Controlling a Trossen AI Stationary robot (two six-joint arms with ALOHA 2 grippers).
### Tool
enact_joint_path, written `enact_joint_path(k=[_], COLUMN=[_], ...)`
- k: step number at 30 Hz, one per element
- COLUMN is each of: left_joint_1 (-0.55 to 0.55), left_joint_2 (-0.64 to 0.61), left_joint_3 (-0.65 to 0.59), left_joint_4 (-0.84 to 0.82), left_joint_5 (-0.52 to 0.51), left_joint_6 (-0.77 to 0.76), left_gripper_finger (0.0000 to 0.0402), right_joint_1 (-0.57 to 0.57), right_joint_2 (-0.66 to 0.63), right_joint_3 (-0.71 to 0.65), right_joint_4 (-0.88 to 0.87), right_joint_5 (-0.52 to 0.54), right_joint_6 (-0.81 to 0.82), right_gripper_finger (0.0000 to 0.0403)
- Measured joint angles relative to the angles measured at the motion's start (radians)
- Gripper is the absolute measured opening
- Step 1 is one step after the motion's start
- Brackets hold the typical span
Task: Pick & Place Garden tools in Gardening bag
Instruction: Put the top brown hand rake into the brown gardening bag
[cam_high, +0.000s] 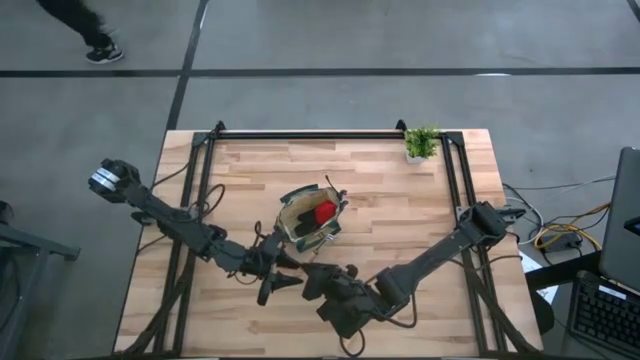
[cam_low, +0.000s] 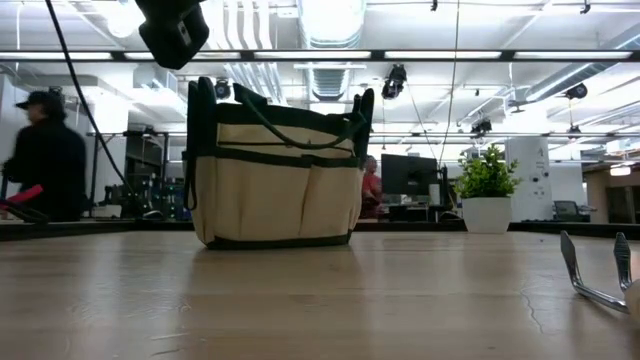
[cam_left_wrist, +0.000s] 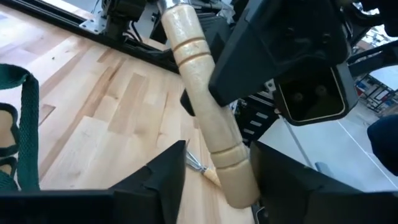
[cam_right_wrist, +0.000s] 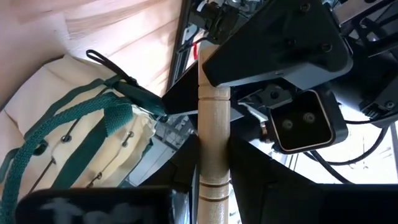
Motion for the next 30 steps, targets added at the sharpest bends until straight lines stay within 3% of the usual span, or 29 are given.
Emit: enact_joint_path(k=[9, 18, 24, 30], left_joint_1=[0.0, 0.0, -0.001, 0.0], left_joint_2=[-0.001, -0.002, -0.003, -0.004], left_joint_3=[-0.003, -0.004, -0.004, -0.007], left_joint_4=[-0.007, 0.001, 0.043, 0.124], left_joint_5=[0.002, -0.006, -0.059, -0.085], left_joint_6=[0.058, 0.116, 0.173, 0.272], left_gripper_finger=[0.0074, 0.0074, 0.0071, 0.0072], right_joint_1=[0.003, 0.003, 0.005, 0.014], right_joint_2=[0.001, 0.001, 0.001, -0.003], right_joint_3=[0.0, 0.0, -0.001, 0.0], right_joint_4=[-0.006, 0.049, 0.124, 0.142], right_joint_5=[0.001, 0.0, 0.087, 0.1], right_joint_6=[-0.007, 0.075, 0.089, 0.153], right_gripper_finger=[0.006, 0.0099, 0.0126, 0.0139])
